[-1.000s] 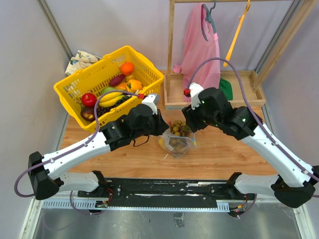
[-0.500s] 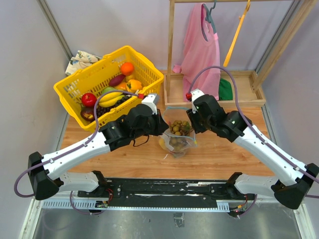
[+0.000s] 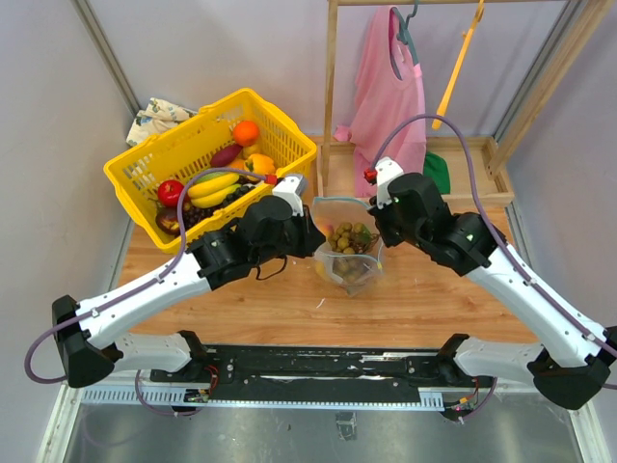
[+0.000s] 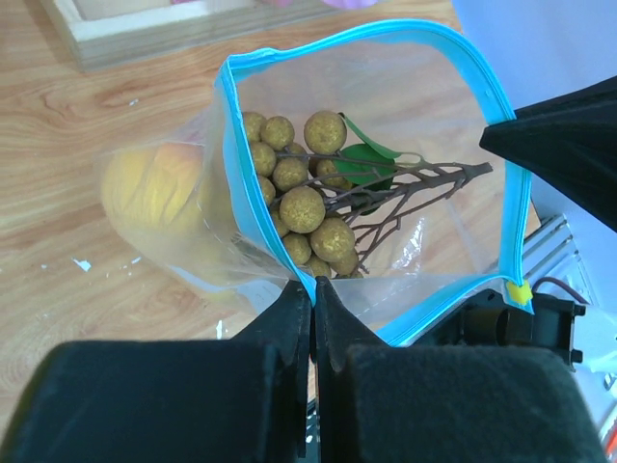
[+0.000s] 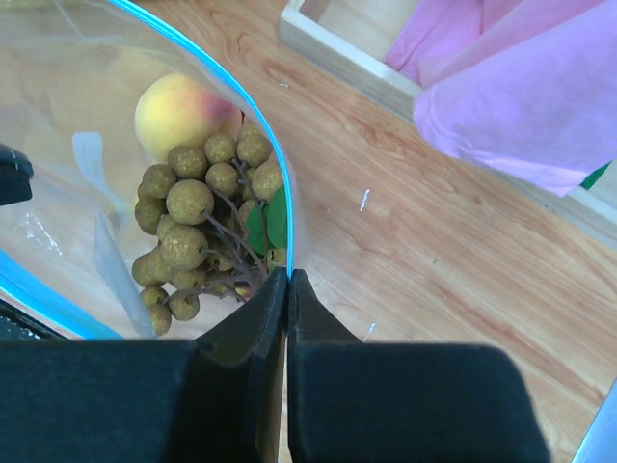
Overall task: Place the food in the zip-top bag and seal the zipper
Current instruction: Adjust the zipper food storage bag at the center of the board.
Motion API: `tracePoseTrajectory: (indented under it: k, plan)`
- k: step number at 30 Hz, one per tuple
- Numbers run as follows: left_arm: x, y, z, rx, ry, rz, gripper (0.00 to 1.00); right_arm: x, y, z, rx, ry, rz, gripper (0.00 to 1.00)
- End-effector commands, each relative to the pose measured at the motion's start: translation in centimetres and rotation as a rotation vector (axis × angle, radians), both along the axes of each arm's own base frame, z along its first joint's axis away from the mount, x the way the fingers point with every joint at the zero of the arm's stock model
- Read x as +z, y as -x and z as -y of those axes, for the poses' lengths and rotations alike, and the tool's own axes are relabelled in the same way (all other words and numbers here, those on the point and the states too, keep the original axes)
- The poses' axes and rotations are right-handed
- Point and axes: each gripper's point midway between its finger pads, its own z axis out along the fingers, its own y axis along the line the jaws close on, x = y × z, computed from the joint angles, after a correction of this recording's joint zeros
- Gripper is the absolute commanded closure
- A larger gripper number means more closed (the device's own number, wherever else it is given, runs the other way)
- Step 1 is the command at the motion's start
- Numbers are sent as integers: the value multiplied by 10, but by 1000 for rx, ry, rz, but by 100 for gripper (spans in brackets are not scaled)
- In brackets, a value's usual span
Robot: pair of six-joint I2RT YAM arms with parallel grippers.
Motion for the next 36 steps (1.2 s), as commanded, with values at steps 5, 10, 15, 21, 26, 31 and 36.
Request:
tracePoseTrajectory:
  k: [5,10,15,21,26,31,36]
  plan:
    - [17,-14,2,13,-4,47,100,25,-2,19,8,12,99,99]
    - [7,-25,-8,41,-33,6,100,9,-3,22,7,30,77,99]
    - [24,-19,4,-34,45,40,100,-3,-6,7,41,0,59,93]
    - [24,-12,13,-99,56,36,100,-9,-17,-1,35,7,54,80]
    - [26,-12,11,-92,63,45,100,-9,-17,-4,43,12,34,72]
    - [26,-12,9,-94,50,53,100,8,3,-13,189,0,7,58]
    - [24,-11,7,-109,20,62,100,-16,20,-21,336,60,-97,48]
